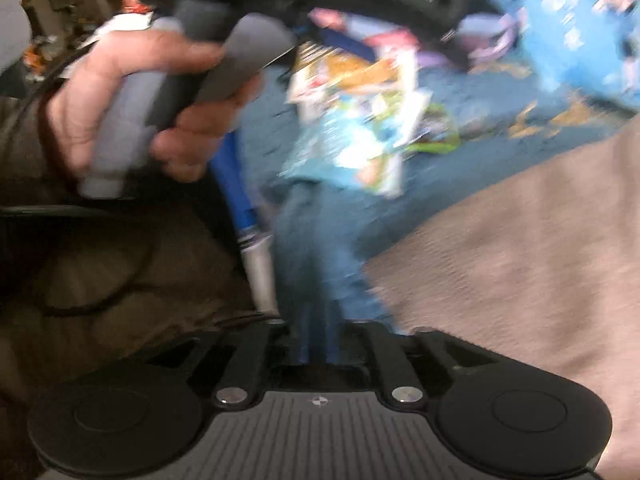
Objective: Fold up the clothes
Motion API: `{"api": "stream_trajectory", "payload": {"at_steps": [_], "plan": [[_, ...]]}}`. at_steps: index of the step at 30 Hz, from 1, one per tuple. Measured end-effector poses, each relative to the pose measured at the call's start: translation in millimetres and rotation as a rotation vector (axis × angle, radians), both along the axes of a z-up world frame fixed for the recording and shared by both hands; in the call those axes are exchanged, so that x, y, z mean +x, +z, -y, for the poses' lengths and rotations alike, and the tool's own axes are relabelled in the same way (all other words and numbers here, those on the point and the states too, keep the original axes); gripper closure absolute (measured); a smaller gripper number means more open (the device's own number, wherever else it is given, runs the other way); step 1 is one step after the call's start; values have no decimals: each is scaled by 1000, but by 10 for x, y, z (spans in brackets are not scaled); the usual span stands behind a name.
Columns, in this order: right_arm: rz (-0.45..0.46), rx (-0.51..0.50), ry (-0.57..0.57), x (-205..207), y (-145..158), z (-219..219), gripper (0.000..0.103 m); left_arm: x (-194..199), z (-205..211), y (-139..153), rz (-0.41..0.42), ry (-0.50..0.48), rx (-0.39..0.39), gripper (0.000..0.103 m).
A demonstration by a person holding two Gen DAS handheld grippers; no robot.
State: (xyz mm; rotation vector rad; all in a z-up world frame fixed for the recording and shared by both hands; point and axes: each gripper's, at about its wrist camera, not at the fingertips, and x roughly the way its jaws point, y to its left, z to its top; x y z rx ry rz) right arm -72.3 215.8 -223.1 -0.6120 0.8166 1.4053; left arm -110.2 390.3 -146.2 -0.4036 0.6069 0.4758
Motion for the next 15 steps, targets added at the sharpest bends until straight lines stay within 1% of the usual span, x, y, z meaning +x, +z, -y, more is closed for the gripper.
{"api": "stream_trajectory", "payload": {"at_steps": [1,2,3,4,5,7,9,10,11,12,14,15], "plan": [[66,2,-5,-28,-10,-10,72,1,3,1,-1,0,1,14],[120,-1,-4,-59,-25,-26,72,1,6,1,-2,-1,2,14],[143,-9,9,-89,-49,-59,72,2,10,1,-4,-3,3,14],[146,-11,22,-107,-73,-97,74,3,16,0,-5,-5,5,14],[149,-13,35,-126,-97,-135,78,7,22,-3,-7,-7,7,14],[159,-17,56,-159,-141,-213,81,17,35,-10,-13,-14,11,14],[205,-31,45,-175,-183,-300,82,34,48,-20,-20,-24,15,14],[234,-50,37,-185,-209,-341,85,44,62,-25,-25,-30,20,14],[255,-65,31,-191,-229,-371,94,47,78,-26,-27,-34,25,14],[261,-76,31,-190,-240,-379,98,52,95,-28,-30,-38,31,14],[257,-85,22,-185,-244,-381,103,64,117,-30,-33,-45,38,14],[251,-80,9,-177,-231,-366,103,69,126,-30,-33,-49,39,14]]}}
